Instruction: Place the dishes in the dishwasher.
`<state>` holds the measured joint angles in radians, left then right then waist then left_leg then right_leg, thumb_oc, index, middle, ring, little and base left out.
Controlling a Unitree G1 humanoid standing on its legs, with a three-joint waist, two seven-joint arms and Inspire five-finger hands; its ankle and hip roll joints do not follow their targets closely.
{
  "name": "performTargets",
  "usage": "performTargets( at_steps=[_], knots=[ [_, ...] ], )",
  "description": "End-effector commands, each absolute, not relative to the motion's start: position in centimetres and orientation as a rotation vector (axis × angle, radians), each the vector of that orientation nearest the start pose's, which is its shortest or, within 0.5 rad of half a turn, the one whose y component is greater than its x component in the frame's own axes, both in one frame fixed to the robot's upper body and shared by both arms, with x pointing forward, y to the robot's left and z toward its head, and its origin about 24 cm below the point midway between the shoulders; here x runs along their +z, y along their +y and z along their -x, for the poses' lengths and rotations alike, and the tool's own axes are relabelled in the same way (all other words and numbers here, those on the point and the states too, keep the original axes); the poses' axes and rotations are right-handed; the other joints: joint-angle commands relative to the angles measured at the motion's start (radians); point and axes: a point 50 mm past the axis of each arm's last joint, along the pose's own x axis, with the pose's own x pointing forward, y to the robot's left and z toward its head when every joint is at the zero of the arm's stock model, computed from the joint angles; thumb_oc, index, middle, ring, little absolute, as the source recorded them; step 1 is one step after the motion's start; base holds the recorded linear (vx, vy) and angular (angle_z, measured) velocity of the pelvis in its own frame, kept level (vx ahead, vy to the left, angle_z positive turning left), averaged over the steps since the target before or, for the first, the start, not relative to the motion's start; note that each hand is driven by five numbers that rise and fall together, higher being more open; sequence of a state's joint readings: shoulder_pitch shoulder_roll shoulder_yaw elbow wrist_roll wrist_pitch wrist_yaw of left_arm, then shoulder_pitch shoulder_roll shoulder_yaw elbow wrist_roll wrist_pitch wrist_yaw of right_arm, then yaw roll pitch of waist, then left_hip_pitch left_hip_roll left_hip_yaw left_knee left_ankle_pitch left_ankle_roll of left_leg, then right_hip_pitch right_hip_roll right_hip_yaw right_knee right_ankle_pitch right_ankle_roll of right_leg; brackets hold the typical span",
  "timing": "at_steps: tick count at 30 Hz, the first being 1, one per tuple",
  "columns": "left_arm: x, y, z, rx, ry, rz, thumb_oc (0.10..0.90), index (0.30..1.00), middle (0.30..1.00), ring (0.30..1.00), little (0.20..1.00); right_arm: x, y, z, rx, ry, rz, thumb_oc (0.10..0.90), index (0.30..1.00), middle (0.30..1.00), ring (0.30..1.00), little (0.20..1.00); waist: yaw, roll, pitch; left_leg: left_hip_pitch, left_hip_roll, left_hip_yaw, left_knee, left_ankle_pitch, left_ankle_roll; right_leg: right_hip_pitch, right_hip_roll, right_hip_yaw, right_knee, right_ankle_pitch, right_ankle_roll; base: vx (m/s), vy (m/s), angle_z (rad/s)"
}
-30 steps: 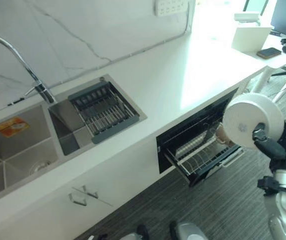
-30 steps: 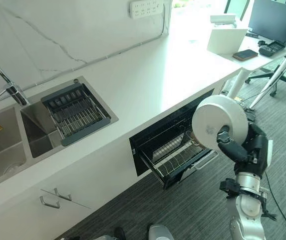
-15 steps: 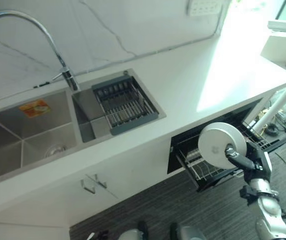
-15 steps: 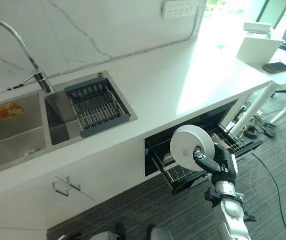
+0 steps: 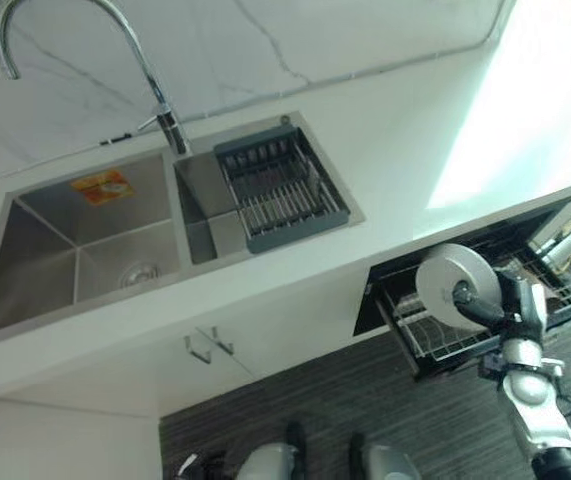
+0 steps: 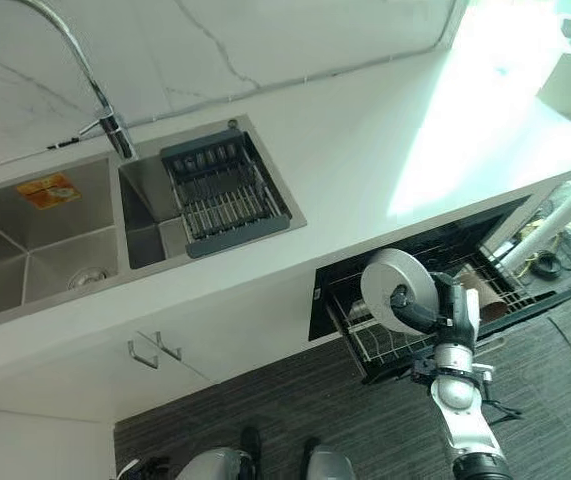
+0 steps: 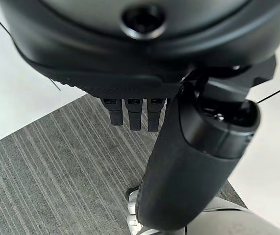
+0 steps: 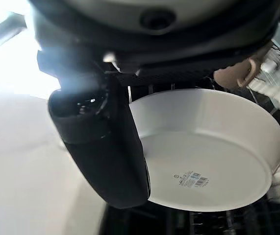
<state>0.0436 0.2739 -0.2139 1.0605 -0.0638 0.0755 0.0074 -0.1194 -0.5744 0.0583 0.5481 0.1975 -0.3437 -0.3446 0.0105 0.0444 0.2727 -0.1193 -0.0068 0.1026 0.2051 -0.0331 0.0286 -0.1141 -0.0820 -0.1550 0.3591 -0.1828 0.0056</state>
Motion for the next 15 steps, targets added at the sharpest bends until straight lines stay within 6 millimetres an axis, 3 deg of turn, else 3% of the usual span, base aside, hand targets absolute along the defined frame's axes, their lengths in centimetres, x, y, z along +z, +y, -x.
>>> performTargets(
  at_steps=[1, 6, 15],
  knots=[
    [-15.0, 24.0, -11.1, -0.034, 1.156, -0.366, 0.800, 0.900, 0.900, 0.900, 0.900, 10.3, -30.5, -28.8, -0.502, -0.334, 0.504, 0.400, 0.300, 0.300, 0.300, 0.300, 0.037, -0.022, -0.029, 0.001, 0.031, -0.059, 0.095, -0.166, -0.045, 0.035, -0.057, -0.019, -0.059, 0.007, 0.099, 0.00, -0.019, 0.14],
    [-14.8, 24.1, -11.7, -0.046, 1.132, -0.376, 0.800, 0.900, 0.900, 0.900, 0.900, 11.2, -30.1, -30.4, -0.515, -0.342, 0.739, 0.400, 0.300, 0.300, 0.300, 0.300, 0.060, -0.006, 0.003, -0.024, 0.024, -0.072, 0.095, -0.152, -0.042, 0.020, -0.068, -0.038, -0.059, 0.018, 0.099, -0.05, -0.013, 0.14],
    [-14.6, 24.3, -12.0, -0.046, 1.105, -0.363, 0.800, 0.900, 0.900, 0.900, 0.900, 11.8, -30.2, -31.8, -0.549, -0.331, 0.978, 0.400, 0.300, 0.300, 0.300, 0.300, 0.081, 0.001, 0.041, -0.056, 0.018, -0.088, 0.095, -0.133, -0.042, -0.002, -0.072, -0.046, -0.059, 0.030, 0.097, -0.04, -0.002, 0.07]
  ],
)
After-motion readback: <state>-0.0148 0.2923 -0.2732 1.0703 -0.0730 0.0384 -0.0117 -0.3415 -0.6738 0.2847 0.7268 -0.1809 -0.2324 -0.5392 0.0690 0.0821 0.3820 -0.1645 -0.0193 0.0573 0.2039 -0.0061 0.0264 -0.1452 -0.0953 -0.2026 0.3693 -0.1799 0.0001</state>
